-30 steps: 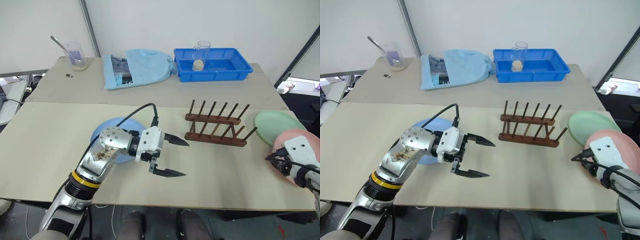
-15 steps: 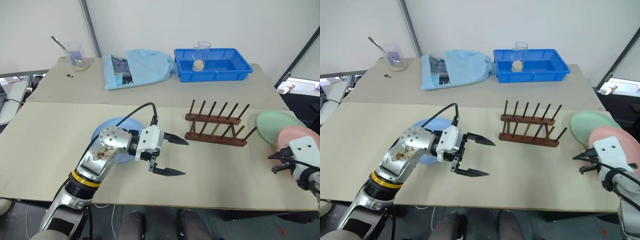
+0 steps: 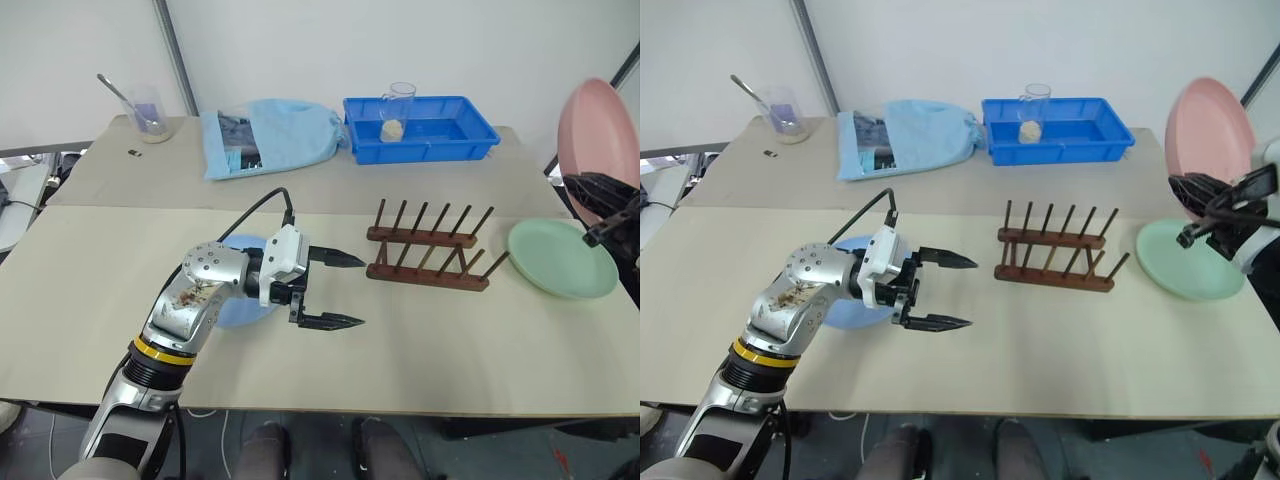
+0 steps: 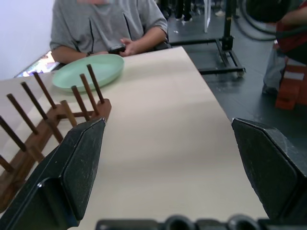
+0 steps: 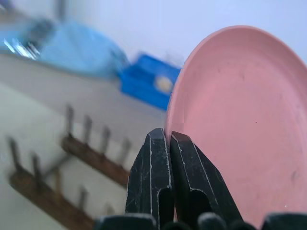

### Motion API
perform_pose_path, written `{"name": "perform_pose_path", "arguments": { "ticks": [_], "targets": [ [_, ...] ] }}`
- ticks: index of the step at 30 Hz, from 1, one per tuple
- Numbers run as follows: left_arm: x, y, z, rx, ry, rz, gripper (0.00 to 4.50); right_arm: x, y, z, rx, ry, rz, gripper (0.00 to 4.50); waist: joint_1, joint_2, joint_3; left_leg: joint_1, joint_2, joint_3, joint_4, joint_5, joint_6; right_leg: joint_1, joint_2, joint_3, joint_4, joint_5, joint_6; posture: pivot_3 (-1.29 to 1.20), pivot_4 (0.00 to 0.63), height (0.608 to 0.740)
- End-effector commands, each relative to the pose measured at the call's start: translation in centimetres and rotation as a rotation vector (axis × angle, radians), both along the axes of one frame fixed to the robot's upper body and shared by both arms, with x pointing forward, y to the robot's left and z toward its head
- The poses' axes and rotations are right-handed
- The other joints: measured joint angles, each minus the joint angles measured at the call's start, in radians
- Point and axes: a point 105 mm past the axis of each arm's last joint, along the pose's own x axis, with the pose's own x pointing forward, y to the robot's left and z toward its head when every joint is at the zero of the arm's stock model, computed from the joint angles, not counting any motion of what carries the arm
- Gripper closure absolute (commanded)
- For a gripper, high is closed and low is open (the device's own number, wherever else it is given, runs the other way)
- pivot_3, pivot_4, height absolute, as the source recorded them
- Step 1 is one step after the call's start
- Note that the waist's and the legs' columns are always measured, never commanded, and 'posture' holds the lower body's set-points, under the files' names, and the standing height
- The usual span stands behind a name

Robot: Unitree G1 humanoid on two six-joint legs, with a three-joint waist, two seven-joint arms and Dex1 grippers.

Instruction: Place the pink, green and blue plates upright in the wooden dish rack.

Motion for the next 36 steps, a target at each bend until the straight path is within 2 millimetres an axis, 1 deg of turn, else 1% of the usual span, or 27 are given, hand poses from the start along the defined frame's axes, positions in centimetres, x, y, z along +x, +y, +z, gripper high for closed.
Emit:
{"name": "perform_pose_path", "arguments": {
  "ticks": [1,6,13,20,25,30,34,36],
  "targets": [
    [-0.2,0.1,1.5,-0.037,-0.031,-0.005,0.0,-0.5,1.2,1.9,0.238,0.021,0.219,4.48,0.0,0.0,0.0,-0.001,0.0,0.0,0.0,0.0,0.0,0.0,0.0,0.0,0.0,0.0,0.0,0.0,0.15,0.737],
    [-0.6,0.1,1.8,-0.045,-0.02,-0.006,0.0,-0.2,1.3,2.8,0.411,0.101,0.328,4.48,0.01,0.0,0.0,-0.002,-0.001,0.0,-0.001,-0.002,0.003,-0.001,-0.001,0.001,-0.001,0.0,0.0,0.0,0.15,0.737],
    [-0.8,-0.3,2.5,-0.058,-0.019,-0.01,0.0,0.8,0.1,2.3,0.564,0.172,0.351,4.48,0.011,0.0,0.0,-0.003,-0.002,0.0,-0.002,-0.003,0.005,-0.001,-0.001,0.001,-0.001,-0.001,0.001,0.0,0.15,0.737],
    [-1.0,-0.7,2.9,-0.063,-0.021,-0.015,0.0,1.2,-0.5,1.0,0.638,0.236,0.349,4.48,0.007,0.001,0.0,-0.002,-0.001,0.0,-0.001,-0.003,0.005,-0.001,0.0,0.001,0.0,-0.002,0.001,0.0,0.15,0.737],
    [-0.9,-0.7,3.2,-0.066,-0.022,-0.017,0.0,1.5,-0.9,0.7,0.68,0.257,0.341,4.48,0.001,0.001,0.0,-0.002,-0.001,0.0,-0.001,-0.003,0.005,-0.001,0.001,0.002,0.0,-0.002,0.001,0.0,0.15,0.737],
    [-1.0,-0.8,4.0,-0.102,-0.008,-0.031,0.0,1.8,-1.3,0.2,0.725,0.277,0.335,4.48,0.001,0.001,0.0,-0.002,-0.001,0.0,-0.001,-0.003,0.005,-0.001,0.002,0.003,0.0,-0.001,0.002,0.0,0.15,0.737],
    [-0.8,-0.7,4.2,-0.106,-0.007,-0.027,0.0,2.0,-1.3,0.1,0.746,0.296,0.341,4.48,-0.001,0.001,0.0,-0.002,0.0,0.0,-0.001,-0.003,0.005,-0.001,0.006,0.009,0.0,-0.001,0.002,0.0,0.15,0.737],
    [-0.8,-0.8,4.3,-0.109,-0.008,-0.026,0.0,2.3,-1.5,0.1,0.759,0.301,0.335,4.48,-0.001,0.001,0.0,-0.002,0.001,0.0,-0.001,-0.003,0.005,-0.001,0.012,0.018,-0.001,-0.001,0.002,0.0,0.15,0.737]
  ]
}}
